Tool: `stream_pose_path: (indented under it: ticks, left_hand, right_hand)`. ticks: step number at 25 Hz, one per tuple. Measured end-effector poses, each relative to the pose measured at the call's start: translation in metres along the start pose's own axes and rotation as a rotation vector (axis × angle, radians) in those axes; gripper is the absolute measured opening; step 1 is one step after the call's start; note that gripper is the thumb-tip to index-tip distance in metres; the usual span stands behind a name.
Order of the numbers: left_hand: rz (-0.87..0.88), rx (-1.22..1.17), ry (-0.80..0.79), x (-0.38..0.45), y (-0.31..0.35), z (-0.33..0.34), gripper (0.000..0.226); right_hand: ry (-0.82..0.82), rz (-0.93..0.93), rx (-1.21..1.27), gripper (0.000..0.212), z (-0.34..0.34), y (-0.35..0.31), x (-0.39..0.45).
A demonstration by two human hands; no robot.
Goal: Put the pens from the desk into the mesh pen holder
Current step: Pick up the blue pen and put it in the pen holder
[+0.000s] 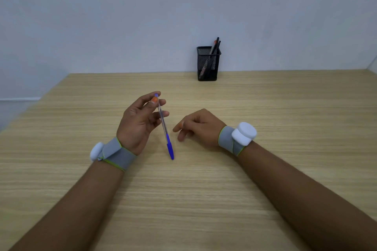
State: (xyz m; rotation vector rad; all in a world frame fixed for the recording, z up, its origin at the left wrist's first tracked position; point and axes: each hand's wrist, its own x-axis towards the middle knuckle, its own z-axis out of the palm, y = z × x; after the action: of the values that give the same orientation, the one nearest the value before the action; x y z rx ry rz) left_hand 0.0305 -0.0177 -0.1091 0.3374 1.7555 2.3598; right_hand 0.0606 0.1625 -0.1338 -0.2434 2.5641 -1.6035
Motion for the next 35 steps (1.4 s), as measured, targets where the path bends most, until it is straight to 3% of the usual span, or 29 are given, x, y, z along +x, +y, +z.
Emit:
stream_pose_path:
  ticks: [8, 12, 14, 19, 22, 28, 35]
  left_hand:
    - [-0.001, -0.041, 0.05, 0.01, 0.002, 0.004, 0.017]
    - [0.007, -0.085, 0.043, 0.024, 0.007, 0.023, 0.017]
    - [0.018, -0.088, 0.013, 0.03, 0.011, 0.034, 0.029]
    - [0.074, -0.071, -0.033, 0.055, 0.025, 0.062, 0.017]
    - [0.109, -0.013, -0.073, 0.076, 0.031, 0.079, 0.017]
    - [0.159, 0.105, -0.045, 0.118, 0.029, 0.1, 0.015]
    - [0.261, 0.175, 0.031, 0.165, 0.02, 0.119, 0.02]
  right_hand:
    - [-0.131, -0.058, 0.088, 0.019, -0.006, -0.009, -0.002]
    - [-0.086, -0.079, 0.114, 0.018, -0.016, -0.008, 0.0]
    - [-0.066, -0.076, 0.142, 0.019, -0.019, -0.005, 0.001]
    - [0.08, -0.099, 0.267, 0.005, -0.041, -0.008, 0.004]
    - [0.196, -0.099, 0.233, 0.007, -0.063, -0.012, 0.012]
    - [0.39, -0.11, 0.265, 0.007, -0.097, -0.015, 0.043]
    - [0.507, -0.168, 0.286, 0.008, -0.13, -0.017, 0.101]
